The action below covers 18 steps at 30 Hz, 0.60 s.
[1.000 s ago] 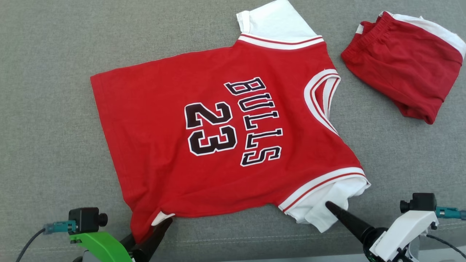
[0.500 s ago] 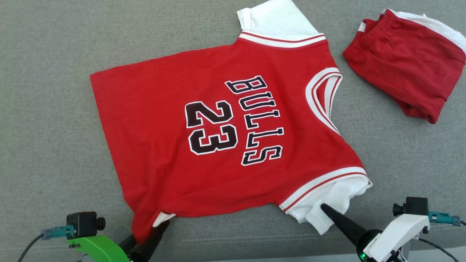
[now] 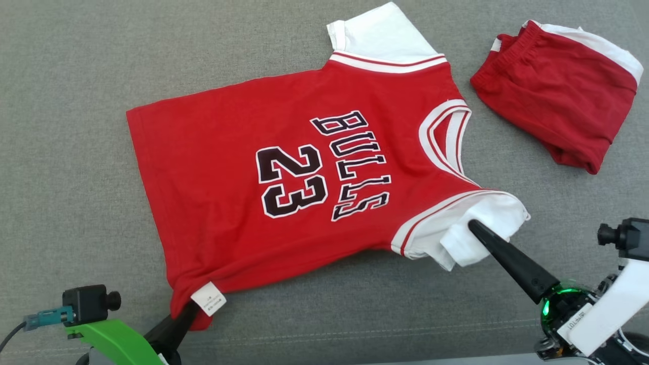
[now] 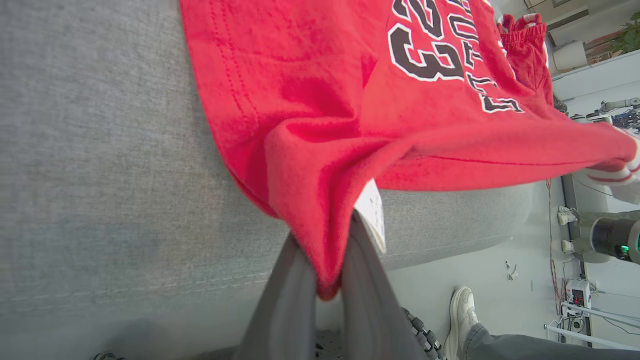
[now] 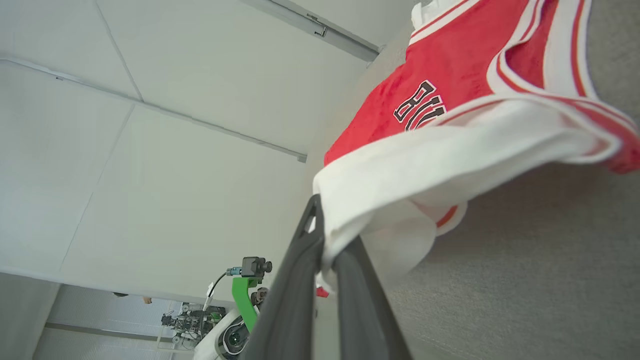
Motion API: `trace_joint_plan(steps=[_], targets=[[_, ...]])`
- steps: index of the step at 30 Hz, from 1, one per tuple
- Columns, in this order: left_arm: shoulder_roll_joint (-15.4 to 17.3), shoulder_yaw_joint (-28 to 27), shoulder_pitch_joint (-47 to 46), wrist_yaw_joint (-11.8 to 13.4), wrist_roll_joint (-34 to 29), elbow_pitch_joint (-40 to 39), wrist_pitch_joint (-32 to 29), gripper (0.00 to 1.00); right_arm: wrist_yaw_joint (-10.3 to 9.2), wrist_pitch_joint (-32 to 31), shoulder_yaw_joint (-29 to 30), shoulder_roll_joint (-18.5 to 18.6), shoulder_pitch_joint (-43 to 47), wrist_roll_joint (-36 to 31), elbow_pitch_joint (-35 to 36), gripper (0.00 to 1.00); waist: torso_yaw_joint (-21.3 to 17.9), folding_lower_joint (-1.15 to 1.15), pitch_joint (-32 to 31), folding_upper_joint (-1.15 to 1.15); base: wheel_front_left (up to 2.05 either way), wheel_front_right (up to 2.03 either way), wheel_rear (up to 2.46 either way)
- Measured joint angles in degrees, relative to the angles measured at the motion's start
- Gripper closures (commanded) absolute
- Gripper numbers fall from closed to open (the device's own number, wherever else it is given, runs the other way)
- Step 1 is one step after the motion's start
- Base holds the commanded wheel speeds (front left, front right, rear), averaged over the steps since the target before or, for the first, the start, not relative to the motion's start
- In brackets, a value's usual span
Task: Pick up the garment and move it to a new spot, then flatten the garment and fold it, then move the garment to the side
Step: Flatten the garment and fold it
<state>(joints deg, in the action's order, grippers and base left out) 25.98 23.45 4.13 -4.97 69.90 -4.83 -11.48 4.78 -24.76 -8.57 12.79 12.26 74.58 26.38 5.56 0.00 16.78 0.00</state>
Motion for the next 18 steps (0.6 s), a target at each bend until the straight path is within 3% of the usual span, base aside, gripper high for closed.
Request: trace_joint_plan(steps=[5,18], targets=[[1.74,-1.49,1.18,0.01,0.00,-2.21,0.44,1.00,-0.10,-0.58,1.77,3.04,0.20,-1.56,5.55,1.00,-0.85,0.00,-0.73,0.00,0.00,0.00,0.00],[3.02,-1.65,3.54,0.96,0.13,-5.36,-0.18,1.00,-2.75,-0.83,3.87,3.01,8.42,-0.41,6.39,1.00,-1.24,0.00,-0.01,0.00,0.00,0.00,0.00]])
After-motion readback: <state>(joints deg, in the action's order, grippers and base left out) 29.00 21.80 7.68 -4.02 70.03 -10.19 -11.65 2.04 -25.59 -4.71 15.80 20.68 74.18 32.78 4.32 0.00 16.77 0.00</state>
